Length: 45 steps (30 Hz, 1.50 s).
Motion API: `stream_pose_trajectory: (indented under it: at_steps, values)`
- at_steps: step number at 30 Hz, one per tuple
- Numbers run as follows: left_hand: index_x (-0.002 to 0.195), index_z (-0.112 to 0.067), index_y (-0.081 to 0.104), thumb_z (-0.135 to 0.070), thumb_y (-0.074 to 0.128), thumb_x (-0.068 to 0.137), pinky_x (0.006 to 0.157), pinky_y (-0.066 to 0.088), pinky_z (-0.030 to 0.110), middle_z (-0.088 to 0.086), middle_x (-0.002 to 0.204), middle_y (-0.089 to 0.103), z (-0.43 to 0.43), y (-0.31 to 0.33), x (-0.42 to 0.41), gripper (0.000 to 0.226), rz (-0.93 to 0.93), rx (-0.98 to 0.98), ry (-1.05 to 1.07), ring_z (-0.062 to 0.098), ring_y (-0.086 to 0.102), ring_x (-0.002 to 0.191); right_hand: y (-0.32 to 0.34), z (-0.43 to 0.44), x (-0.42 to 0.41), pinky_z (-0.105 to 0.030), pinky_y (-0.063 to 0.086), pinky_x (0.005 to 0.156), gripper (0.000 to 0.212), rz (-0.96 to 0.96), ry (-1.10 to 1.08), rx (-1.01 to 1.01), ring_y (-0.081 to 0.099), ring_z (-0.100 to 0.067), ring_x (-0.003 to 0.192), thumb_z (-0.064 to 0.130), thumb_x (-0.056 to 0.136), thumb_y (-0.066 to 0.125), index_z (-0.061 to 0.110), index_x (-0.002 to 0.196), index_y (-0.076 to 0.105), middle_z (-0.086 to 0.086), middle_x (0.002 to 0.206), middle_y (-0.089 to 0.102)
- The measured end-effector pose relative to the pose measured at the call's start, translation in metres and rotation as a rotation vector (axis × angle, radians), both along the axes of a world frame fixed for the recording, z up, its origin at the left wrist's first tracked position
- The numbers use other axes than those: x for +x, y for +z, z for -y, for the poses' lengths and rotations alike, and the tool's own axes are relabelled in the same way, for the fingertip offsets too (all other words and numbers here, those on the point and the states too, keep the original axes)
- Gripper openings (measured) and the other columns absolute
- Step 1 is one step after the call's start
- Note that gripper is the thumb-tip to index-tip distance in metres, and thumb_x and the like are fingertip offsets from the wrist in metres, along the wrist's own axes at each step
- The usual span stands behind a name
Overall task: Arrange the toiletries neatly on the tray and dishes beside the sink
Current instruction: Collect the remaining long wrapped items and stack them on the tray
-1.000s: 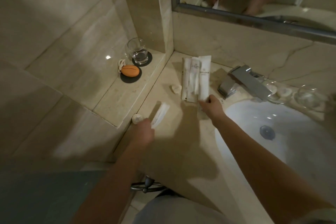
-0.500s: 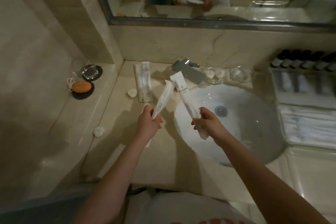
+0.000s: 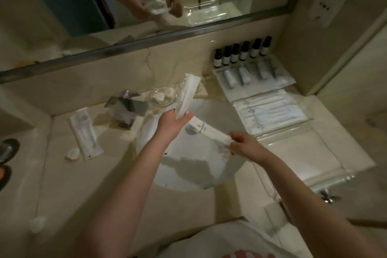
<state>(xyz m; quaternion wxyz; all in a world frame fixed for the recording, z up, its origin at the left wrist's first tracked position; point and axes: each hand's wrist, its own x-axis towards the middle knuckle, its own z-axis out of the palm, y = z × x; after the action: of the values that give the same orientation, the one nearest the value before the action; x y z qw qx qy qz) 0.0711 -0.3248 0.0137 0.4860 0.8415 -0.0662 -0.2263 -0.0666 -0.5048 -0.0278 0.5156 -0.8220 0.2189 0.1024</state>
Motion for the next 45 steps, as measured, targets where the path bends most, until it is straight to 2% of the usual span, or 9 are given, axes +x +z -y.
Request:
stream_pose_trajectory:
  at_steps: [3, 7, 9, 17, 19, 23, 29, 34, 45]
  values:
    - [0.098, -0.008, 0.061, -0.016, 0.057, 0.090, 0.042, 0.039, 0.014, -0.003, 0.068, 0.052, 0.033, -0.007, -0.006, 0.012, -0.065, 0.022, -0.065, 0.001, 0.053, 0.045, -0.004, 0.031, -0.013, -0.030, 0.040, 0.062, 0.022, 0.012, -0.006, -0.065, 0.053, -0.013, 0.062, 0.037, 0.054, 0.049, 0.018, 0.065, 0.052, 0.000, 0.062, 0.055]
    - [0.104, -0.007, 0.063, -0.017, 0.055, 0.089, 0.073, 0.056, 0.034, 0.011, 0.092, 0.064, 0.070, -0.021, -0.021, 0.020, -0.075, 0.016, -0.053, 0.026, 0.064, 0.083, -0.011, 0.065, -0.028, -0.032, 0.040, 0.068, 0.036, -0.032, 0.066, -0.418, 0.054, -0.024, 0.077, 0.034, 0.065, 0.068, 0.020, 0.096, 0.057, -0.002, 0.081, 0.058]
    - [0.102, -0.004, 0.063, -0.016, 0.052, 0.090, 0.067, 0.046, 0.035, 0.010, 0.083, 0.060, 0.088, -0.027, -0.036, 0.021, -0.091, 0.012, -0.027, 0.024, 0.057, 0.076, -0.016, 0.079, -0.035, -0.036, 0.044, 0.074, 0.043, 0.060, 0.020, -0.665, 0.059, -0.030, 0.083, 0.025, 0.066, 0.073, 0.017, 0.107, 0.061, -0.007, 0.088, 0.065]
    - [0.093, 0.002, 0.069, -0.012, 0.056, 0.085, 0.060, 0.051, 0.022, 0.008, 0.071, 0.064, 0.145, -0.058, -0.099, 0.021, -0.121, 0.205, -0.303, 0.014, 0.061, 0.060, -0.044, 0.140, -0.077, -0.042, 0.046, 0.082, 0.031, 0.074, -0.104, -0.986, 0.063, -0.033, 0.089, 0.013, 0.066, 0.058, 0.022, 0.090, 0.075, -0.003, 0.088, 0.071]
    - [0.099, 0.002, 0.067, -0.013, 0.054, 0.087, 0.049, 0.045, 0.014, 0.009, 0.075, 0.064, 0.155, -0.063, -0.109, 0.023, -0.092, 0.257, -0.382, 0.003, 0.056, 0.047, -0.050, 0.148, -0.085, -0.045, 0.046, 0.086, 0.036, -0.001, -0.114, -0.992, 0.062, -0.035, 0.096, 0.022, 0.071, 0.047, 0.023, 0.092, 0.075, -0.006, 0.096, 0.071]
    - [0.115, -0.004, 0.062, -0.019, 0.055, 0.088, 0.071, 0.054, 0.029, 0.015, 0.105, 0.069, 0.171, -0.069, -0.123, 0.032, -0.021, 0.349, -0.519, 0.027, 0.068, 0.088, -0.069, 0.156, -0.096, -0.047, 0.045, 0.085, 0.043, -0.147, -0.226, -0.927, 0.056, -0.042, 0.107, 0.010, 0.067, 0.069, 0.012, 0.111, 0.067, -0.018, 0.112, 0.065]
    - [0.110, -0.005, 0.060, -0.024, 0.054, 0.091, 0.079, 0.048, 0.032, 0.013, 0.107, 0.066, 0.170, -0.079, -0.123, 0.027, 0.065, 0.358, -0.401, 0.030, 0.062, 0.099, -0.078, 0.140, -0.110, -0.047, 0.037, 0.106, 0.058, -0.121, -0.450, -0.609, 0.030, -0.035, 0.136, 0.023, 0.086, 0.059, 0.007, 0.138, 0.040, -0.018, 0.148, 0.033]
    - [0.110, -0.005, 0.059, -0.025, 0.053, 0.093, 0.069, 0.040, 0.025, 0.006, 0.097, 0.061, 0.168, -0.075, -0.106, 0.027, 0.036, 0.301, -0.316, 0.022, 0.058, 0.087, -0.093, 0.119, -0.102, -0.046, 0.006, 0.118, 0.093, -0.247, -0.366, -0.618, -0.002, -0.026, 0.148, 0.068, 0.084, 0.041, 0.014, 0.151, 0.006, -0.008, 0.160, -0.003]
    - [0.103, -0.008, 0.056, -0.014, 0.049, 0.091, 0.047, 0.048, 0.017, 0.006, 0.074, 0.064, 0.172, -0.064, -0.104, 0.015, -0.236, 0.034, -0.322, 0.014, 0.058, 0.053, -0.088, 0.121, -0.082, -0.053, 0.005, 0.119, 0.086, -0.316, -0.485, -0.625, -0.007, -0.028, 0.147, 0.062, 0.090, 0.035, 0.013, 0.151, 0.000, -0.010, 0.160, -0.007]
